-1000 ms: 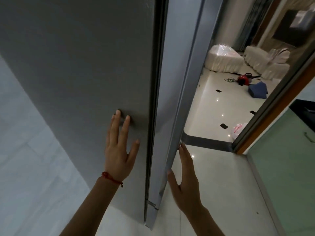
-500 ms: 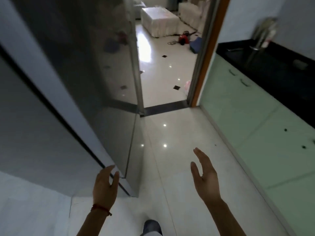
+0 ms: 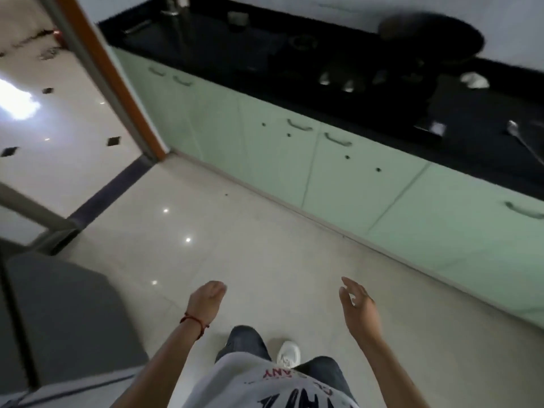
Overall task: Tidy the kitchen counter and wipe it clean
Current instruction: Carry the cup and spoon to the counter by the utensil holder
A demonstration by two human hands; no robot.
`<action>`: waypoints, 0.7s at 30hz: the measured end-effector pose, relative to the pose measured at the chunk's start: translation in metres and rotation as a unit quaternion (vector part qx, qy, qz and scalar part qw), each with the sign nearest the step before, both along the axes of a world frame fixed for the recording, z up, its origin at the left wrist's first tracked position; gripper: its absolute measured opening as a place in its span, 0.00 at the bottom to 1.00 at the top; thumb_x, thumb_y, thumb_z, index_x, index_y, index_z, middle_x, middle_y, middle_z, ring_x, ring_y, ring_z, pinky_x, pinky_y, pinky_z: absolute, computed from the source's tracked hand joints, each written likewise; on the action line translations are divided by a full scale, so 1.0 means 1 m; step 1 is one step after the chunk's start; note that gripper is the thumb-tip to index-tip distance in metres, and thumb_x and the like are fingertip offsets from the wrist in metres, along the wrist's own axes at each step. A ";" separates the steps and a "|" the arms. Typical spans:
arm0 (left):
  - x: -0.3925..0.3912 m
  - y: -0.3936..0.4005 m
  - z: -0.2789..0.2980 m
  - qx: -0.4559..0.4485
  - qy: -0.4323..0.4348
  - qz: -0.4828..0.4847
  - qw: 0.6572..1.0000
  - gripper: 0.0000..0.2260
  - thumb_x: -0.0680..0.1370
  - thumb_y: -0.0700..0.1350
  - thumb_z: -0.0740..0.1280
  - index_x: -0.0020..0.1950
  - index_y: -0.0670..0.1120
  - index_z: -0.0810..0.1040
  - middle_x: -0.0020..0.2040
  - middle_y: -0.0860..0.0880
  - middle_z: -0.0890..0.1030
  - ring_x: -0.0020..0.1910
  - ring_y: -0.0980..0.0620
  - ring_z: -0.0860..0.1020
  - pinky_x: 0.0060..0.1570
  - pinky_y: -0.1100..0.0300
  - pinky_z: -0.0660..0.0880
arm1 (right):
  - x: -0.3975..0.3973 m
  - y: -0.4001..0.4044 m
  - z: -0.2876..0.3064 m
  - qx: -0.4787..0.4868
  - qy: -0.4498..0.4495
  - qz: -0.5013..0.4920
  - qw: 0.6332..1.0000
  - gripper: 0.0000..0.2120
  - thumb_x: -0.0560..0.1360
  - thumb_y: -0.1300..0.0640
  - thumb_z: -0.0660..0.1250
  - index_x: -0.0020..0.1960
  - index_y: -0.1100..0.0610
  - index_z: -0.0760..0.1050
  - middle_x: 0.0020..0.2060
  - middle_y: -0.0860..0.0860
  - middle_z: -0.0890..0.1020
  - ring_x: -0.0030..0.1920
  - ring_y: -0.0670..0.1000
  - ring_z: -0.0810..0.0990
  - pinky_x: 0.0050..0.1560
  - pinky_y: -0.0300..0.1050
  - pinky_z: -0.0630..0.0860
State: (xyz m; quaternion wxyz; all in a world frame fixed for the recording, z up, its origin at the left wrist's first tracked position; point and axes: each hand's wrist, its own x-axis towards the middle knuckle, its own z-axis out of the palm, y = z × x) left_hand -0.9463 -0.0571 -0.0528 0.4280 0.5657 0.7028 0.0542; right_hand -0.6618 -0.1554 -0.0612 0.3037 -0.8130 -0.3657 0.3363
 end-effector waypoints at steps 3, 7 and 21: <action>0.059 0.014 -0.006 -0.027 -0.013 -0.060 0.998 0.08 0.78 0.45 0.61 0.49 0.45 0.79 0.48 0.46 0.78 0.50 0.47 0.76 0.49 0.62 0.68 | 0.034 -0.038 -0.013 -0.022 0.038 -0.111 0.993 0.15 0.78 0.58 0.60 0.62 0.58 0.74 0.59 0.58 0.79 0.58 0.57 0.78 0.53 0.46 0.72; 0.128 0.036 -0.025 -0.072 0.016 -0.179 0.981 0.07 0.77 0.45 0.62 0.42 0.45 0.78 0.42 0.46 0.78 0.45 0.48 0.75 0.45 0.62 0.66 | 0.060 -0.085 -0.027 -0.043 0.071 -0.250 0.965 0.14 0.78 0.59 0.60 0.62 0.60 0.74 0.57 0.59 0.81 0.58 0.57 0.78 0.50 0.43 0.71; 0.369 0.109 -0.076 -0.153 0.074 -0.391 0.905 0.14 0.76 0.42 0.62 0.30 0.45 0.73 0.30 0.47 0.76 0.31 0.49 0.74 0.30 0.63 0.66 | 0.128 -0.142 -0.054 -0.091 0.133 -0.591 0.791 0.15 0.78 0.60 0.60 0.62 0.65 0.73 0.58 0.62 0.79 0.58 0.59 0.78 0.49 0.42 0.68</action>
